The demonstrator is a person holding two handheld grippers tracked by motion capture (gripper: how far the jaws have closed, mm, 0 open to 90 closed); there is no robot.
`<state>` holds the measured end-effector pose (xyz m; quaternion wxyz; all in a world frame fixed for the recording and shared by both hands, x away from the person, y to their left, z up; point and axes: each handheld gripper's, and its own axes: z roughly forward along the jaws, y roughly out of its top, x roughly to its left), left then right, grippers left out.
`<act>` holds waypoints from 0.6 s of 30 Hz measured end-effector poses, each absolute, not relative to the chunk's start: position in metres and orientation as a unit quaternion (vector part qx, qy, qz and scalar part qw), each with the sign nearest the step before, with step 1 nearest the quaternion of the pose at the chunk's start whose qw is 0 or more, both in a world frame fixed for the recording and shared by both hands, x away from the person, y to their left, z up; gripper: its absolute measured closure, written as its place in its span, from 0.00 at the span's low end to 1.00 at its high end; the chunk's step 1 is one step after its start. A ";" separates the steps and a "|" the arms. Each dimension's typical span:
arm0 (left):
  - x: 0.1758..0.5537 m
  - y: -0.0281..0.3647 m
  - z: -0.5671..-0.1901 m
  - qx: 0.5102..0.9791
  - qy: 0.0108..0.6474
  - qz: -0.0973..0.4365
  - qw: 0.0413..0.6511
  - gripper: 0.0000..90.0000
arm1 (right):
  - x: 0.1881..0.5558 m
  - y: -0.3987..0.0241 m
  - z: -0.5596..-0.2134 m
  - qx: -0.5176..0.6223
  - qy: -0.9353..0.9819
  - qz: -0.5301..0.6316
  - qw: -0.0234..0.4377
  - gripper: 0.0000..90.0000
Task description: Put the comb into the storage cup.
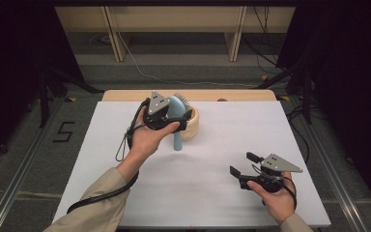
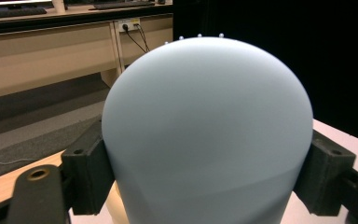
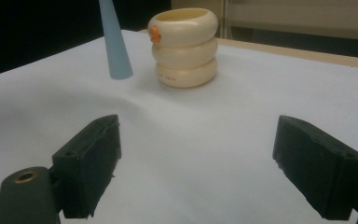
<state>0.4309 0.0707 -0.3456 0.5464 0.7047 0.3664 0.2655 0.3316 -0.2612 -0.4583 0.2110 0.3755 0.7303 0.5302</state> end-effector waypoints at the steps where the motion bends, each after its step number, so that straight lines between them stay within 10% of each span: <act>1: 0.431 0.071 -0.345 0.704 0.367 0.265 0.547 0.21 | 0.331 -0.262 -0.458 0.376 0.730 0.530 0.211 0.18; 18: 0.438 0.073 -0.331 0.699 0.369 0.273 0.548 0.21 | 0.331 -0.266 -0.460 0.381 0.727 0.528 0.216 0.18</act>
